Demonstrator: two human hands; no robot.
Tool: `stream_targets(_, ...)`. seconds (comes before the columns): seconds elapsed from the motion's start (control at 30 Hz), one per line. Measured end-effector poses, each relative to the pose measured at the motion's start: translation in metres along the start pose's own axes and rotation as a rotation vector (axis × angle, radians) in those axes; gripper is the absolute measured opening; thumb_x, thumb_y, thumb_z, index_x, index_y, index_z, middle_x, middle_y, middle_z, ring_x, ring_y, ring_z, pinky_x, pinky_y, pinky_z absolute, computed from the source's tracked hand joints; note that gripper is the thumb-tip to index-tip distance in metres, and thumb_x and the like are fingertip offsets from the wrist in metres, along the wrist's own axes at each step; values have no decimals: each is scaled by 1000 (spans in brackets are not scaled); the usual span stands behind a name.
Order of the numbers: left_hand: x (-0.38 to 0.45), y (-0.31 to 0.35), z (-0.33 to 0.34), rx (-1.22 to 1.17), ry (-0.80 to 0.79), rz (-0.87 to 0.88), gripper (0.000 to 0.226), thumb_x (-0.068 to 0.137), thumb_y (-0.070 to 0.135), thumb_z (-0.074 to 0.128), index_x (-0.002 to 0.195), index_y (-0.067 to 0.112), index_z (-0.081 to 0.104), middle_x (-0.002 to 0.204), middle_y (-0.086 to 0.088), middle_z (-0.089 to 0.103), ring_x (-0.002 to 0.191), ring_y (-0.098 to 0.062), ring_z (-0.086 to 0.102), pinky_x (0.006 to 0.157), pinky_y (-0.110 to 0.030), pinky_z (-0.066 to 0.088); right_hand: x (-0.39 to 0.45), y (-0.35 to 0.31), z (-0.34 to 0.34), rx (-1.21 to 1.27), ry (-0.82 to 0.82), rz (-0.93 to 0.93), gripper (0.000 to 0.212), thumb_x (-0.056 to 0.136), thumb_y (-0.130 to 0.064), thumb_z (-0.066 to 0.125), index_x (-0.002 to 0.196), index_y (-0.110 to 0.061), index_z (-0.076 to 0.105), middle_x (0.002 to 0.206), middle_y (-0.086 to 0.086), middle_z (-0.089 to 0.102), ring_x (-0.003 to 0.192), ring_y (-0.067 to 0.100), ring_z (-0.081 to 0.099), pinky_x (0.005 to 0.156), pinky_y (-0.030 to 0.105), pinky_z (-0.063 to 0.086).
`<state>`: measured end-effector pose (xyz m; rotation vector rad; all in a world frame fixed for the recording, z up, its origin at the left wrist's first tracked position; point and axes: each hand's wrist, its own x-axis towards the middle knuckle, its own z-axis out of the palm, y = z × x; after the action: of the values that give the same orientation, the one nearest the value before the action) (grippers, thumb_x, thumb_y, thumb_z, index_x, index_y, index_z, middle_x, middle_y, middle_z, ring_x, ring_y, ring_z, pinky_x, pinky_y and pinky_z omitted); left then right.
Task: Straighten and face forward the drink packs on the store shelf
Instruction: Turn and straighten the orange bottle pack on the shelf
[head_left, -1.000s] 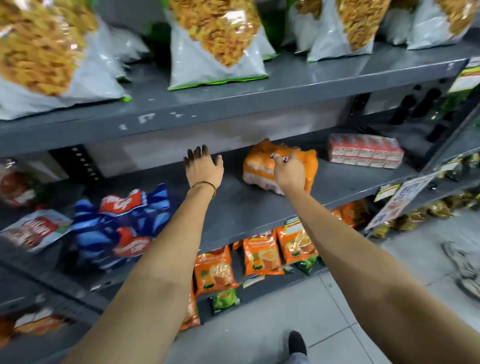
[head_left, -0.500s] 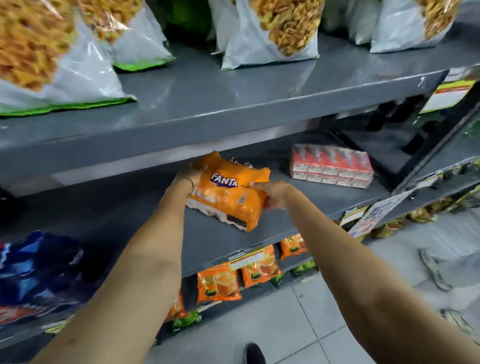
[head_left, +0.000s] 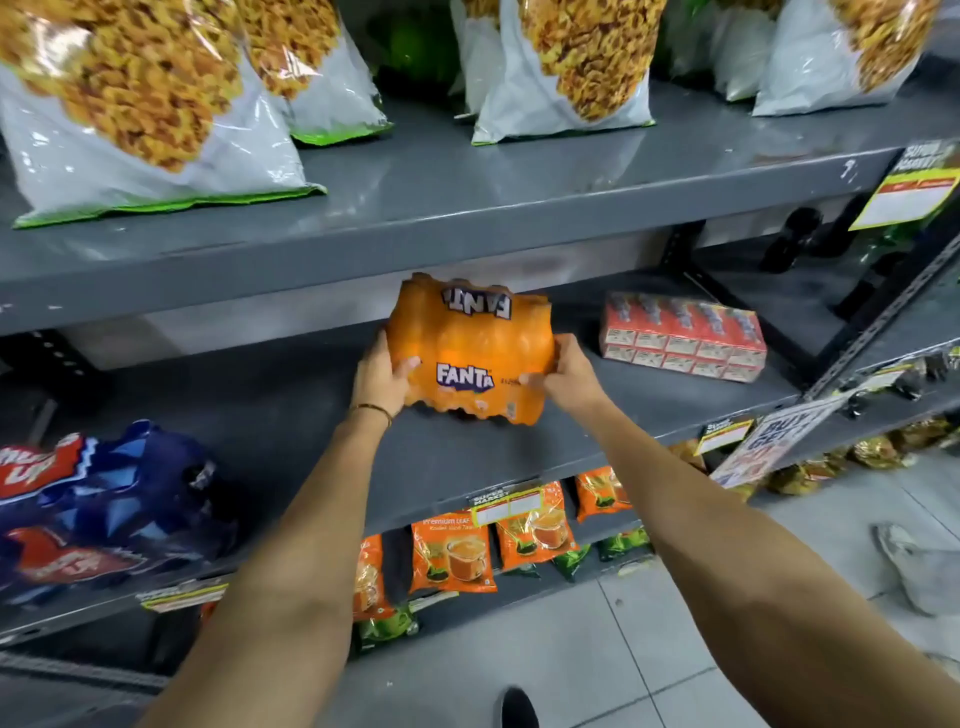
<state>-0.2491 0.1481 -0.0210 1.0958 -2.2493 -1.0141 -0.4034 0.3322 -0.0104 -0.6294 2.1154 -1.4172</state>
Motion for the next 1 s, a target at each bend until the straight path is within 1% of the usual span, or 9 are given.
stream_targets(0.13, -41, -32, -1, 96, -103, 7, 84, 81, 25, 68, 148, 17, 16, 145, -20, 39, 127, -42, 44, 102, -57, 40, -18, 21, 5, -211, -33, -123, 59, 76, -5, 73, 122, -5, 37, 128, 18, 51, 115, 35, 53, 89, 45, 49)
stream_targets(0.23, -53, -47, -6, 106, -130, -11, 96, 72, 32, 77, 147, 17, 19, 144, -18, 42, 127, -40, 45, 103, -56, 40, -24, 25, 4, -304, -23, -132, 62, 75, -8, 75, 124, -6, 38, 128, 17, 54, 114, 37, 55, 91, 50, 49)
stream_targets(0.37, -36, -41, -29, -133, -183, -214, 94, 74, 48, 70, 147, 15, 20, 141, -11, 48, 128, -30, 47, 103, -47, 38, -36, 25, -2, 33, 26, 22, 89, 73, -23, 80, 143, -10, 27, 136, 9, 45, 122, 27, 48, 101, 45, 45)
stream_targets(0.47, -25, -35, -40, -236, -200, -258, 90, 76, 61, 58, 147, 17, 23, 148, -7, 41, 135, -26, 39, 109, -43, 31, -54, 27, 0, 136, 270, 55, 63, 77, -53, 66, 123, -15, 47, 118, 5, 58, 97, 19, 61, 79, 28, 47)
stream_targets(0.57, -23, -30, -37, -569, -253, -351, 96, 73, 79, 37, 148, 20, 22, 156, -6, 27, 143, -26, 26, 116, -47, 22, -58, 15, 11, 243, 341, 122, 43, 87, -54, 52, 97, -12, 52, 98, 13, 66, 81, 26, 70, 75, 37, 56)
stream_targets(0.63, -17, -19, -31, -781, -238, -387, 95, 76, 81, 23, 148, 20, 20, 156, -5, 25, 143, -24, 25, 114, -47, 20, -55, 1, 19, 184, 311, 176, 46, 92, -53, 43, 95, -8, 54, 102, 20, 69, 90, 33, 69, 90, 47, 53)
stream_targets(0.77, -2, 7, -22, -828, -230, -391, 82, 83, 74, 16, 146, 23, 29, 148, -11, 42, 131, -31, 45, 102, -47, 38, -52, -15, 31, 100, 344, 299, 67, 94, -56, 29, 115, -1, 60, 118, 22, 64, 109, 36, 61, 101, 49, 45)
stream_targets(0.93, -2, -5, -21, -462, 76, -423, 83, 86, 71, 14, 127, 11, 55, 132, -18, 56, 119, -33, 52, 103, -46, 38, -38, -27, 30, 332, 180, 356, 66, 95, -58, 27, 137, -12, 47, 137, 15, 55, 125, 33, 52, 107, 49, 40)
stream_targets(1.0, -13, -18, -24, -474, 34, -387, 75, 90, 65, 16, 109, 10, 64, 110, -19, 65, 108, -33, 57, 96, -42, 43, -31, -31, 32, 422, 19, 322, 67, 92, -63, 29, 136, -17, 49, 139, 10, 55, 125, 29, 52, 105, 48, 41)
